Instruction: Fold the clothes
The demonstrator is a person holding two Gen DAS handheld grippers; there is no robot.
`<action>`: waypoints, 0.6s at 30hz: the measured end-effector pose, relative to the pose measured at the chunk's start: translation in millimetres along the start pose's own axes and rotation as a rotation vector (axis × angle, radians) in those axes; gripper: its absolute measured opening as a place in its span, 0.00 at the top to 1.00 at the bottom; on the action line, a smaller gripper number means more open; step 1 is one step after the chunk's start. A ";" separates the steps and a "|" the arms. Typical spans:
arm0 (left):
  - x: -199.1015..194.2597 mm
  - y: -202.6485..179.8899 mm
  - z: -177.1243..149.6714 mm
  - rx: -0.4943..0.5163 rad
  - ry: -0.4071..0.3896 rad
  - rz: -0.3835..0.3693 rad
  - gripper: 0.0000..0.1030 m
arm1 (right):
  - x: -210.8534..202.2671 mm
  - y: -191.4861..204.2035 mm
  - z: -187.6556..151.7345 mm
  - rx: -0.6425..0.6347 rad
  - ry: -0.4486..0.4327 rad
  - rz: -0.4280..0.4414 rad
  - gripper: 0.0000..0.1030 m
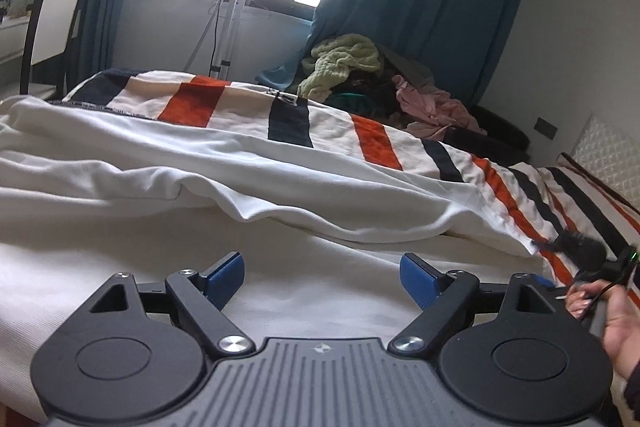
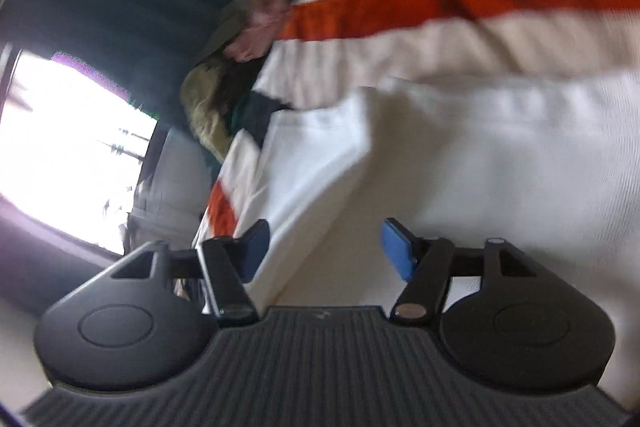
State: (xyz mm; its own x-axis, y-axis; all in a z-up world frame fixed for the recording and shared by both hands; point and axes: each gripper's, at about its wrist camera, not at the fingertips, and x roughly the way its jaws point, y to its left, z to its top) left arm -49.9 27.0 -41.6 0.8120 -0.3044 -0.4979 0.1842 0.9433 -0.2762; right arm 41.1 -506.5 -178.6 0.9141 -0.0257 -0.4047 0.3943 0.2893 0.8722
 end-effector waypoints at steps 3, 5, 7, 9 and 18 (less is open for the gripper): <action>7.6 1.7 -1.6 -0.010 0.004 0.007 0.16 | 16.1 -6.8 4.9 0.064 -0.034 0.045 0.56; 13.4 3.9 -2.6 -0.016 0.007 0.009 0.16 | 26.1 -7.6 9.4 0.113 -0.058 0.076 0.55; 20.0 6.3 -3.4 -0.026 0.015 0.015 0.16 | 37.1 -6.9 13.9 0.136 -0.074 0.057 0.57; 26.6 8.5 -3.7 -0.041 0.027 0.021 0.16 | 47.6 -5.6 18.0 0.137 -0.083 0.028 0.67; 48.8 13.2 -4.5 -0.082 0.073 0.024 0.16 | 64.2 26.6 30.6 -0.151 -0.239 -0.010 0.93</action>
State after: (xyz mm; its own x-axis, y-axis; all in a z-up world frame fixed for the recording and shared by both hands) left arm -10.3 24.0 -73.3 0.7728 -0.2930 -0.5629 0.1167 0.9375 -0.3278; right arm 113.1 -529.8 -173.0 0.9137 -0.2490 -0.3211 0.4012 0.4269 0.8104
